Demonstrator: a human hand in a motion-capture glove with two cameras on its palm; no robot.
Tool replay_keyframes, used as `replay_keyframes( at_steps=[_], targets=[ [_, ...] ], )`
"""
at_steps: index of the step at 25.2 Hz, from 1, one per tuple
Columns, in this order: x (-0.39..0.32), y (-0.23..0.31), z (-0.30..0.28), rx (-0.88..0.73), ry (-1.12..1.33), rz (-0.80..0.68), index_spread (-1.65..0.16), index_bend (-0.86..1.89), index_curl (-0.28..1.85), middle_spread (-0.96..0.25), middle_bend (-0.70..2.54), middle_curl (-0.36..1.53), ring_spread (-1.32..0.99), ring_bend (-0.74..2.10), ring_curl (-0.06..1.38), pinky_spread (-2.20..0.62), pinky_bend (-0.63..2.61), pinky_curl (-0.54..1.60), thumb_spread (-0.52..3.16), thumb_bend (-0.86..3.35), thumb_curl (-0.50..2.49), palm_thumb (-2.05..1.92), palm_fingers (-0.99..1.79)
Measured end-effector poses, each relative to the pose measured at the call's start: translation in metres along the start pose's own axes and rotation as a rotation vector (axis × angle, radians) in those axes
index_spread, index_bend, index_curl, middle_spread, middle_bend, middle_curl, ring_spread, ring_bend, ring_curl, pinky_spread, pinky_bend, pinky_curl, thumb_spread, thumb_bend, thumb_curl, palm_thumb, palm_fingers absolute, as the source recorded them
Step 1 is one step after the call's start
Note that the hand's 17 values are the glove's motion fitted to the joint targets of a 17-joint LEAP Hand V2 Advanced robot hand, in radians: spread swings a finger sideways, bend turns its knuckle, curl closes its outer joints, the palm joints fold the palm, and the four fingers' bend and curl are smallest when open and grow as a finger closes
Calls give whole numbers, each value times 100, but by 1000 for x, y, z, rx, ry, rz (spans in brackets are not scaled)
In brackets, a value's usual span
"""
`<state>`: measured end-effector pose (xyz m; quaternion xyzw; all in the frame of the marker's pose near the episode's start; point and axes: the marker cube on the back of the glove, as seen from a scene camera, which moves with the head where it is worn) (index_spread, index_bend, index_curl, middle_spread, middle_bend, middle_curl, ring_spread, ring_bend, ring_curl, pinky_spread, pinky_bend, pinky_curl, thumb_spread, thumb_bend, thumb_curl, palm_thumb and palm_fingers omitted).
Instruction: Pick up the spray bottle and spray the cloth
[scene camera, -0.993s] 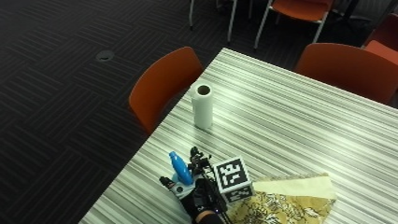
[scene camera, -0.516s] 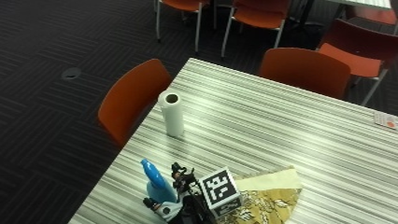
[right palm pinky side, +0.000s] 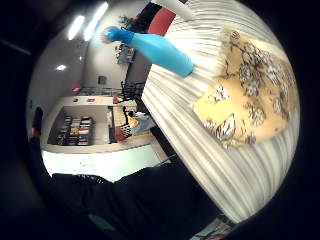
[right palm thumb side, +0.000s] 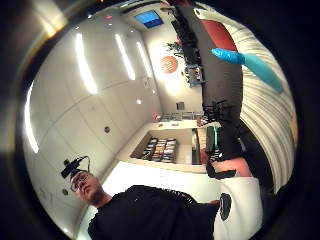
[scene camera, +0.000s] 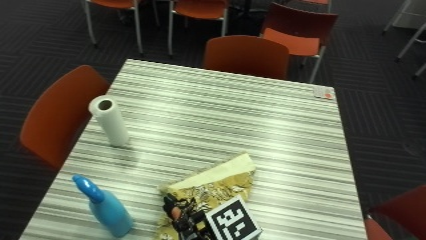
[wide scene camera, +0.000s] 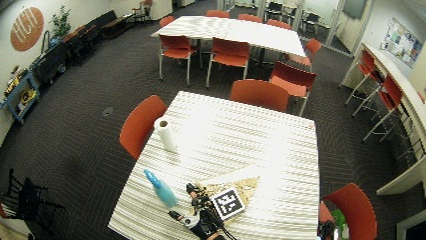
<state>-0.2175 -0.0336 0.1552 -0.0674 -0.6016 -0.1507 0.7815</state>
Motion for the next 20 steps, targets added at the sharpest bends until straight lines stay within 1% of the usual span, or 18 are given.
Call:
replay_keyframes(
  at_steps=[5,9,14,20],
  targets=[
    [-24,23,23,-83,-75,-22,-36,14,26,11,27,40,14,38,38,19,45,30,100,-2,60,93,14],
    [-29,24,35,-131,-94,-24,-36,14,26,11,26,39,14,38,38,19,44,31,101,-2,59,93,15],
    [-28,16,34,-133,-27,-117,-35,15,27,11,24,39,14,37,37,20,43,31,102,-2,58,93,18],
    [-27,18,37,-147,-83,-49,-34,15,27,11,23,39,15,36,37,20,43,32,103,-2,58,93,20]
  ],
)
